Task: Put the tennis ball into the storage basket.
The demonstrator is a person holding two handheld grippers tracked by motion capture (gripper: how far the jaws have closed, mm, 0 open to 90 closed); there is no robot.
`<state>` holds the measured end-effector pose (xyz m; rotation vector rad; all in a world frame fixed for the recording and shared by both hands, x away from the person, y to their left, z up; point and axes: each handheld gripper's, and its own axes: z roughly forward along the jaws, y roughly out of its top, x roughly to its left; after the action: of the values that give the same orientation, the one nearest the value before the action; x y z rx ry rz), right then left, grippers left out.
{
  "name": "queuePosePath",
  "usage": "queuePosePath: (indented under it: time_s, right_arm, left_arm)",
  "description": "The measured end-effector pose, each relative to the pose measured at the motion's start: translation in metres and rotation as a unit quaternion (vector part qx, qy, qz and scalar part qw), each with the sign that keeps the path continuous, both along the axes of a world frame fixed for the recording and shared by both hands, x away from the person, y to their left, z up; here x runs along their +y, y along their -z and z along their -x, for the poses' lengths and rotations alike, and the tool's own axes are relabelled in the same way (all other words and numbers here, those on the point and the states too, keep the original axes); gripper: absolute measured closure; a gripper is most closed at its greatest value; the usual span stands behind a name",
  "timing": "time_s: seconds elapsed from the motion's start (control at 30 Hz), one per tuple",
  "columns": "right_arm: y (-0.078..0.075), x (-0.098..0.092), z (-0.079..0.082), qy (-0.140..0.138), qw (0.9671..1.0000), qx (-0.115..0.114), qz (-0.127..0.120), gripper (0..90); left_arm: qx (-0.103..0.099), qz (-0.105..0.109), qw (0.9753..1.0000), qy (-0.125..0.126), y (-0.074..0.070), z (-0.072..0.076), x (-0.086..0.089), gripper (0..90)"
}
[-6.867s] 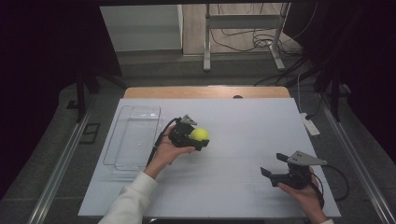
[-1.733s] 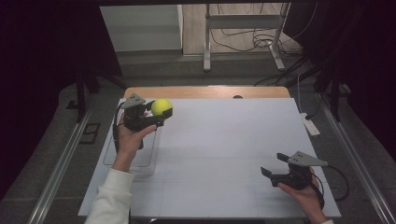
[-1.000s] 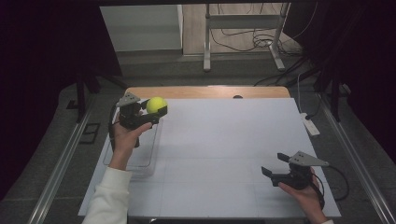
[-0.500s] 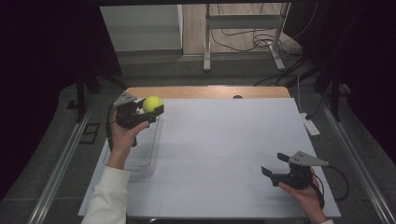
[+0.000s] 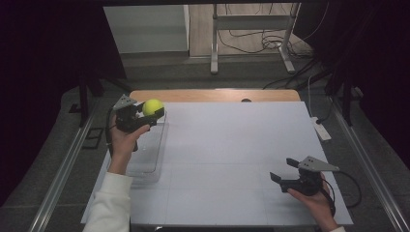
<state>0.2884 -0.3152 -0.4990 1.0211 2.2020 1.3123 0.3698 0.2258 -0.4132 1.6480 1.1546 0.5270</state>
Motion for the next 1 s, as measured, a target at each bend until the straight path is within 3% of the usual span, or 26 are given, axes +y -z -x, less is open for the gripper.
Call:
queuePosePath:
  time_s: [0.53,1.0]
  right_arm:
    - [0.0,0.0,-0.001,0.001,1.0,0.0,0.002,12.7]
    - [0.0,0.0,-0.001,0.003,1.0,0.001,0.002,12.7]
  left_arm:
    - [-0.005,-0.015,0.9993,-0.033,0.001,0.0,0.012,27.0]
    - [0.007,-0.018,0.9983,-0.055,0.008,-0.005,0.024,27.0]
